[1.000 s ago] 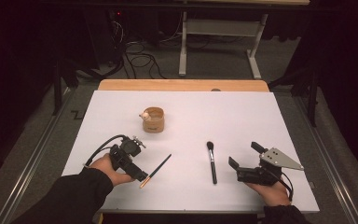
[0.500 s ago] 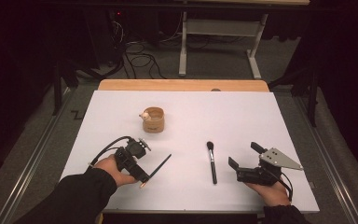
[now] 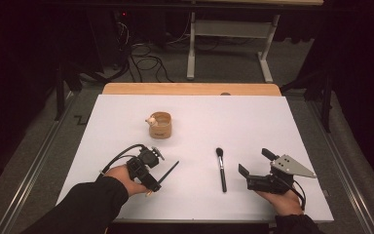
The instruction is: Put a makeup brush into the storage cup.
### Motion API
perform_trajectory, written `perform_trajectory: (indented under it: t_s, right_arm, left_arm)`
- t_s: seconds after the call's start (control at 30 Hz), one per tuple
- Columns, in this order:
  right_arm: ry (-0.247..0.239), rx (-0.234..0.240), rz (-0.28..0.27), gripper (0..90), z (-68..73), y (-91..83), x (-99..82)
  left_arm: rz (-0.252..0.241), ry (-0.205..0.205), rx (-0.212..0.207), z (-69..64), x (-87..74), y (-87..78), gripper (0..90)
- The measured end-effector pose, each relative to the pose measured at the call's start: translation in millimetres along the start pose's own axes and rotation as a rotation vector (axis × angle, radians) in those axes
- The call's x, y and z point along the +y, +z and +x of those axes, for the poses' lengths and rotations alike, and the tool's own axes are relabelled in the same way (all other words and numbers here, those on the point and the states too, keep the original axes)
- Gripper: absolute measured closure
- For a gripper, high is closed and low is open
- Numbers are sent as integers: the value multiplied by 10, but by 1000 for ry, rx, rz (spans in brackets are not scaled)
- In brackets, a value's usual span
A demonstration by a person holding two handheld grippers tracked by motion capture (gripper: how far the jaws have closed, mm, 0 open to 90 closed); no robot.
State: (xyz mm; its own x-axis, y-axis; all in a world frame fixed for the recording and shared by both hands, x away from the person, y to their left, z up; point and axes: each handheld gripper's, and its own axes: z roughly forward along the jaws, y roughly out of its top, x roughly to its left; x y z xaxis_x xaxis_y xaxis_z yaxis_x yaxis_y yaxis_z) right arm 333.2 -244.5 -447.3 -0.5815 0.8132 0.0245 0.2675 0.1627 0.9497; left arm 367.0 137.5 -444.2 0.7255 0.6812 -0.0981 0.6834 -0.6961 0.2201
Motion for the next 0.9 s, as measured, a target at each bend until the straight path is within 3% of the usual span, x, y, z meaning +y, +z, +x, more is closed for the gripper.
perform_trajectory:
  t_s: [0.2, 0.53, 0.9]
  right_arm:
    - [-2, 5, 1, 8, 3, 5, -2]
    - [-2, 5, 4, 8, 6, 7, -5]
    - [-4, 6, 3, 8, 6, 7, -7]
  left_arm:
    - [0, -13, -14, -19, 42, 35, 392]
    - [3, -16, -3, -35, 66, 54, 575]
    - [11, -12, -2, -77, 95, 94, 678]
